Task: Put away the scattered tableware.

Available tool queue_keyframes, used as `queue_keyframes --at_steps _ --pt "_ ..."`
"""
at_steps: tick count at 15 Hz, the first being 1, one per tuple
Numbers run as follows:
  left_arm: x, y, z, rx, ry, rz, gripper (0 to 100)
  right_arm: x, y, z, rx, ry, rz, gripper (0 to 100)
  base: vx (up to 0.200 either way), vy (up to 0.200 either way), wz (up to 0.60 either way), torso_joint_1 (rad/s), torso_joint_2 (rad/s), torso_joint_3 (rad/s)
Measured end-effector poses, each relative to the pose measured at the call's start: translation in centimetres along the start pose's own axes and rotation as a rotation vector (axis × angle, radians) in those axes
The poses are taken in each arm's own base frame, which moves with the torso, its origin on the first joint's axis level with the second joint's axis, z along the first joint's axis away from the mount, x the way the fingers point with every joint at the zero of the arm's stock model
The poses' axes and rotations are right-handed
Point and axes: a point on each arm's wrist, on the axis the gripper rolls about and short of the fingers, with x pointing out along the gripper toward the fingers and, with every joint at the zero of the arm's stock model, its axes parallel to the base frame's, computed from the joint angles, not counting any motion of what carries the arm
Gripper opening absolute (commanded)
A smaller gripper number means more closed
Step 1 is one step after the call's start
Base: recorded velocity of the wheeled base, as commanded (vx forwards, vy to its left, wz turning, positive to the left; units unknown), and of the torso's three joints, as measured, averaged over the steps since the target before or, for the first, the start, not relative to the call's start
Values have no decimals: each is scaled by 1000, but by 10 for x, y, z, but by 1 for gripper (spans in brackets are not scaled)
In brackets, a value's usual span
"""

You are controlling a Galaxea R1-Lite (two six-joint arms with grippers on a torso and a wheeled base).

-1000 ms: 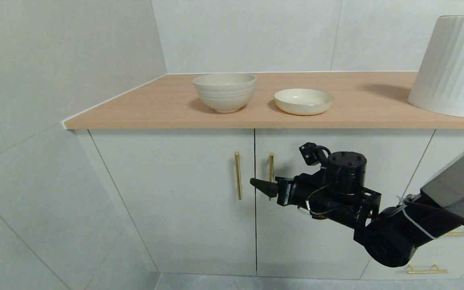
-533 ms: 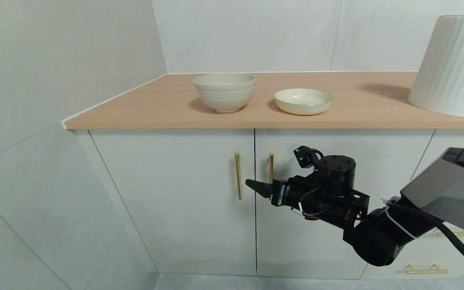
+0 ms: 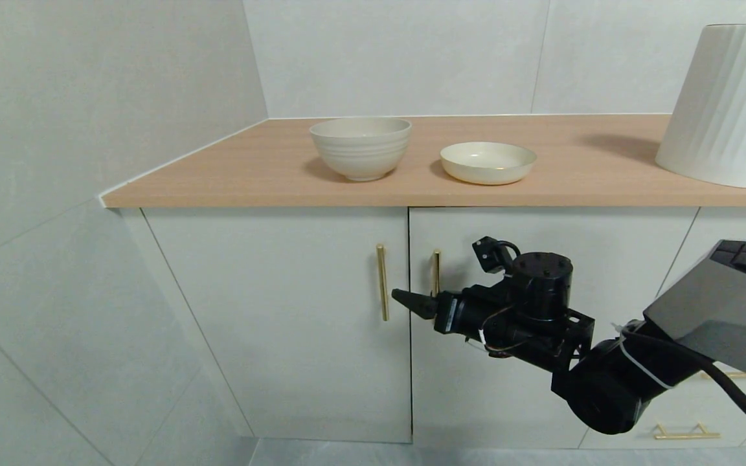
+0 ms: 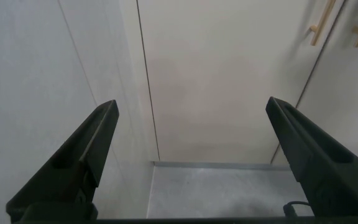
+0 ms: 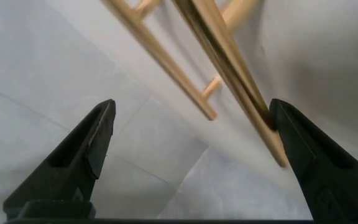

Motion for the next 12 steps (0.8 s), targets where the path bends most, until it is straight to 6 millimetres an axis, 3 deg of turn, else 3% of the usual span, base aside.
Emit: queue_keyframes --at_steps 4,10,12 --pt "0 0 0 0 0 0 100 -11 5 -1 30 59 75 100 0 0 0 0 0 0" --pt "0 0 2 -4 -19 1 100 -55 18 -1 61 178 206 100 0 0 0 0 0 0" --pt "-4 -1 15 -11 -77 -32 100 -73 22 -4 69 215 227 100 0 0 0 0 0 0"
